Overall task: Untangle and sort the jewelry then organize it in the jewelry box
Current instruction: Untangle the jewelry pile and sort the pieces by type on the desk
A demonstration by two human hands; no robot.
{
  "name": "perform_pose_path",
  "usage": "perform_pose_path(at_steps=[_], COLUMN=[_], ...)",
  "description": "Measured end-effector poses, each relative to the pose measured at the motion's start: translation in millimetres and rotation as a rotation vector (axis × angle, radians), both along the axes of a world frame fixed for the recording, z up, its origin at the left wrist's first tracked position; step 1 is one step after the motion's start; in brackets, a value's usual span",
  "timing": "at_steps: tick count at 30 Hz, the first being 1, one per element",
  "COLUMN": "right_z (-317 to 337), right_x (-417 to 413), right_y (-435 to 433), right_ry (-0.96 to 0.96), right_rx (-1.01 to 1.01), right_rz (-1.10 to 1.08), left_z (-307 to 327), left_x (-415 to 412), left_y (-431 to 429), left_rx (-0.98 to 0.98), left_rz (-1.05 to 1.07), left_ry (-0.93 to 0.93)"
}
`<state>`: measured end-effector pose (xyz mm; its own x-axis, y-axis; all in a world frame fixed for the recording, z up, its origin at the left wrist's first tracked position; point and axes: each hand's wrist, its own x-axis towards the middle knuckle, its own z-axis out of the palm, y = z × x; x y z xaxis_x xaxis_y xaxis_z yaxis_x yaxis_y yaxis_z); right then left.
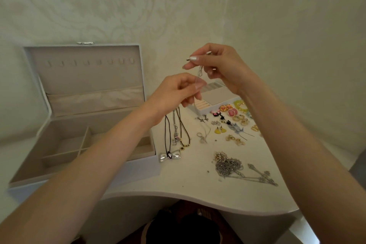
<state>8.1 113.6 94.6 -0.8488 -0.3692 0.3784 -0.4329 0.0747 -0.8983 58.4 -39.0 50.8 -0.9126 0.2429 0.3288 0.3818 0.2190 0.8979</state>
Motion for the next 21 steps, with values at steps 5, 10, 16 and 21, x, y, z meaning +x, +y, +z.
perform_pose_path(at_steps=[5, 10, 16, 21], right_z=[-4.6, -1.3, 6.9, 12.8], right_x=[-7.8, -10.8, -16.9, -18.5], right_y=[-3.6, -1.7, 3.1, 6.1], right_ry=[-0.019, -0.019, 0.036, 0.095], right_rx=[-0.136, -0.221, -0.298, -0.324], right_rz=[0.005, 0.055, 0.074, 0.093], left_z=[-9.7, -16.7, -26.9, -34.0], left_x=[-7.6, -14.4, -21.0, -25.8], left_y=[-1.2, 6.2, 10.2, 7.1], left_rx=[0.012, -0.011, 0.027, -0.050], left_rz=[0.015, -0.013, -0.022, 0.051], left_ry=[0.010, 0.011, -0.018, -0.053])
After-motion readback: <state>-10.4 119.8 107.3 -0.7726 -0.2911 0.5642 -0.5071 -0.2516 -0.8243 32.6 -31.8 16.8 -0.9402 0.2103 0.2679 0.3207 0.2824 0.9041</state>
